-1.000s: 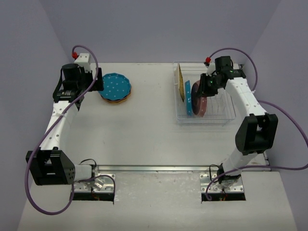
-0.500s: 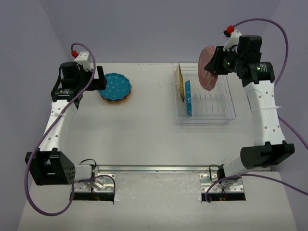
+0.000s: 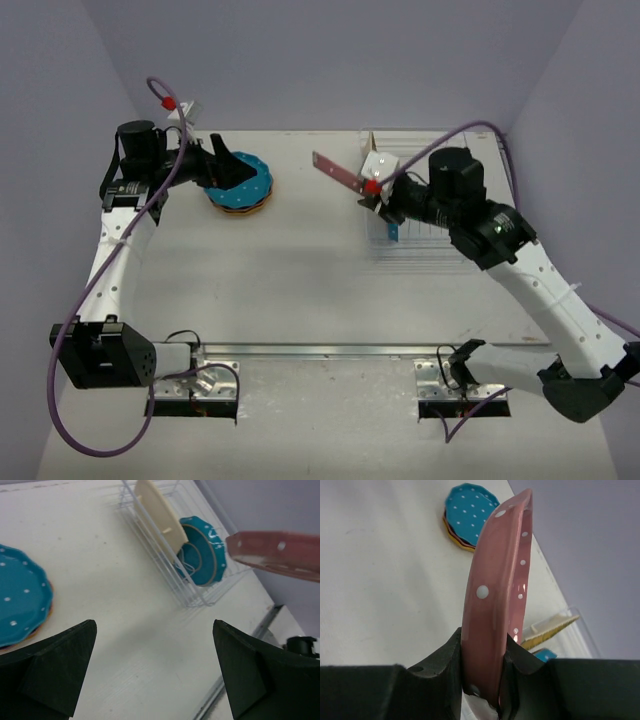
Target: Unload the plates from the dish rack
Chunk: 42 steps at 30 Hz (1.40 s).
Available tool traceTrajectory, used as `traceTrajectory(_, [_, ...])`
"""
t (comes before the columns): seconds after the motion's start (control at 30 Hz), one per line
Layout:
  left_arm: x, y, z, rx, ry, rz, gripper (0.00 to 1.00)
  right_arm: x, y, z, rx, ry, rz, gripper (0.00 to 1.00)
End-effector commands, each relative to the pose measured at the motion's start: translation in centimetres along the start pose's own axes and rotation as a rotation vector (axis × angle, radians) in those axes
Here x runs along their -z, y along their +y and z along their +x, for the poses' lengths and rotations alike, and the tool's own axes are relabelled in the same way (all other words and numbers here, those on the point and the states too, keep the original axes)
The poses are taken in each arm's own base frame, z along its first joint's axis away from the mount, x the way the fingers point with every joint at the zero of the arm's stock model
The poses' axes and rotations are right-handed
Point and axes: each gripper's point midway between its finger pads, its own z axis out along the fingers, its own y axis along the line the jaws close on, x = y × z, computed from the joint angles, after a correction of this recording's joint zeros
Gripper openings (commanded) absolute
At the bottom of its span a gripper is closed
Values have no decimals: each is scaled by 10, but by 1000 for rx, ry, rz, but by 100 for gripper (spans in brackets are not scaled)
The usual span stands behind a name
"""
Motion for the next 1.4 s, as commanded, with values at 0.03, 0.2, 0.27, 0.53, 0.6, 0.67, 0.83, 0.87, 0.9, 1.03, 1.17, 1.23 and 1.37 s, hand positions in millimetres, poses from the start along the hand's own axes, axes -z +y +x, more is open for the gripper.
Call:
traceTrajectory(0.03, [15, -59, 0, 97, 25, 340, 97, 20, -1, -75, 690, -282, 230, 0])
traceTrajectory(0.2, [12, -57, 14, 155, 88, 403, 93, 26, 47, -76, 1127, -432, 307, 0])
traceTrajectory(0.27, [6, -50, 25, 160, 125, 385, 92, 26, 62, -67, 1213, -474, 316, 0])
traceTrajectory(0.53, [-5, -40, 97, 101, 335, 319, 90, 13, 101, -49, 1366, -569, 281, 0])
traceTrajectory(0.6, [-8, -46, 115, 59, 393, 317, 89, 10, 105, -49, 1375, -581, 272, 0])
traceTrajectory(0.67, [-11, -51, 129, 36, 437, 320, 88, 8, 109, -48, 1384, -592, 265, 0])
traceTrajectory(0.83, [-13, -61, 148, 17, 501, 363, 77, 2, 121, -42, 1424, -613, 245, 0])
traceTrajectory(0.87, [-13, -62, 151, 18, 510, 369, 74, 1, 123, -40, 1434, -615, 242, 0])
traceTrajectory(0.9, [-13, -62, 153, 23, 517, 375, 69, 0, 125, -39, 1443, -618, 240, 0])
traceTrajectory(1.03, [-13, -65, 157, 38, 527, 413, 42, -4, 127, -34, 1465, -612, 248, 0])
traceTrajectory(1.17, [-10, -72, 161, 63, 539, 475, 18, -6, 127, -29, 1472, -597, 255, 0])
traceTrajectory(1.23, [-4, -79, 164, 84, 556, 526, 12, -7, 127, -27, 1474, -590, 259, 0])
traceTrajectory(1.37, [-3, -79, 169, 96, 582, 563, 0, -8, 125, -25, 1467, -578, 266, 1])
